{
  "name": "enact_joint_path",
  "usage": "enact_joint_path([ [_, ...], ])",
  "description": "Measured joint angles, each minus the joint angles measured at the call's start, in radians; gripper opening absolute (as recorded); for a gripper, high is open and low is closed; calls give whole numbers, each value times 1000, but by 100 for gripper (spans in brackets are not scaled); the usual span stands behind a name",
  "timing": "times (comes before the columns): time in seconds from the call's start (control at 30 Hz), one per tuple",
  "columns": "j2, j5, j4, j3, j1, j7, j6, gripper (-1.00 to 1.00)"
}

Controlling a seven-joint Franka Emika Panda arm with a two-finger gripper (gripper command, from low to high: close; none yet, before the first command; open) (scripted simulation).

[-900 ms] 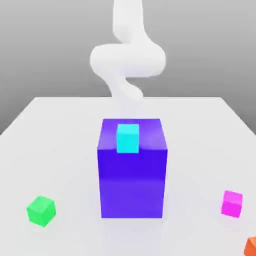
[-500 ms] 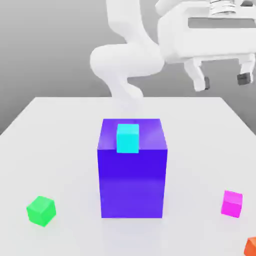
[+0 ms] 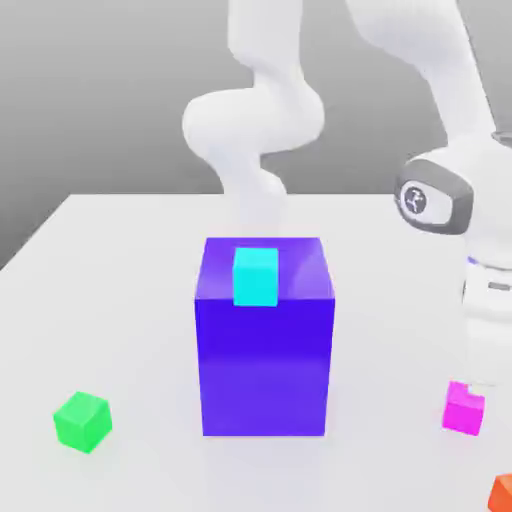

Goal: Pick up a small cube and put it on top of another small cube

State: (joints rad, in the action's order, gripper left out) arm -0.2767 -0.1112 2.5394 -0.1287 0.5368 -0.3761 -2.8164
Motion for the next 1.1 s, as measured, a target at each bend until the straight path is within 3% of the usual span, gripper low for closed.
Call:
enact_joint_path([
  [0.1,-109,-29,-21,40,36,-20,-84,0],
  [0.13,-127,-33,-24,45,40,-23,-99,-100],
  [0.37,-122,-35,-23,44,39,-25,-95,-100],
  [0.57,59,37,15,9,-3,22,48,-100],
  [1.1,174,145,41,370,-357,-141,135,-100],
])
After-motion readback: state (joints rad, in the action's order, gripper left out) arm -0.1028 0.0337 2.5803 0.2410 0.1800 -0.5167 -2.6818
